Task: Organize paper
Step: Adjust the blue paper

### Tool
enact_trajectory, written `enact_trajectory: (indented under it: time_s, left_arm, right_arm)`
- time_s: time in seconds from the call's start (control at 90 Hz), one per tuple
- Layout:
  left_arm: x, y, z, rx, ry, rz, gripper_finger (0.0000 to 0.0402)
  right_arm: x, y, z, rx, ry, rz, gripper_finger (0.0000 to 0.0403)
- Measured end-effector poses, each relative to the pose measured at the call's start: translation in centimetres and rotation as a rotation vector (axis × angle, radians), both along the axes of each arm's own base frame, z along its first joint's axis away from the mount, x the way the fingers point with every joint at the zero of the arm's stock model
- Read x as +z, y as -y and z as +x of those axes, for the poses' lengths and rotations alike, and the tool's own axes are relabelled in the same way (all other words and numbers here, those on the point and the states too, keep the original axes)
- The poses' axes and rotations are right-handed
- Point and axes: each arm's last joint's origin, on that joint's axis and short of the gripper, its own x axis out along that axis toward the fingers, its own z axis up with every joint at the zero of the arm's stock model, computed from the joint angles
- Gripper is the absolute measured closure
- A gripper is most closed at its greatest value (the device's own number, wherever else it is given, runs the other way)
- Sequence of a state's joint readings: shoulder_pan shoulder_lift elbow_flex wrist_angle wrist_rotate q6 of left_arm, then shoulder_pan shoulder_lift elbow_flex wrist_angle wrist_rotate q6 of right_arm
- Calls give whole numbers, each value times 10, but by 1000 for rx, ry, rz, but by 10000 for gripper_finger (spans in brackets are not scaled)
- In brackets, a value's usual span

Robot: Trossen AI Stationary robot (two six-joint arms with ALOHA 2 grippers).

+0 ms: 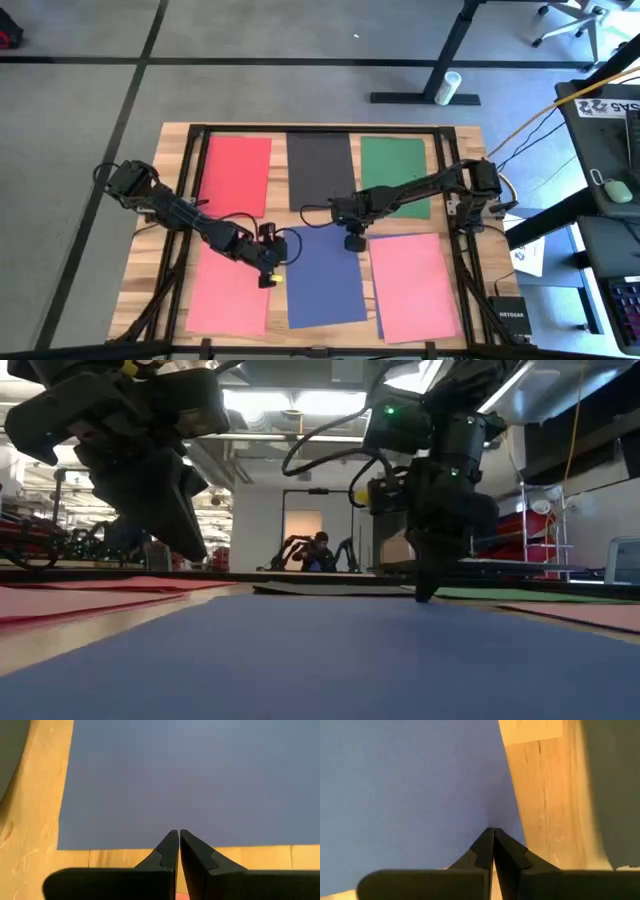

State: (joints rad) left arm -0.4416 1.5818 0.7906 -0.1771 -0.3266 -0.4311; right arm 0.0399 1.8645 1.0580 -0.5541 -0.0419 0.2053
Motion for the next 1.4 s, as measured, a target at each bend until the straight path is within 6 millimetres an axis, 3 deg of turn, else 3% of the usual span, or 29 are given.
enact_trajectory:
  time_s: [0.633,1.4]
  left_arm:
    - [0,1,0,1,0,-4,402]
    - [0,1,-1,1,1,-5,402]
  right_arm:
    - [-1,0,-3,-154,-37,24,403]
    - [2,-6,-1,-5,-23,-2,403]
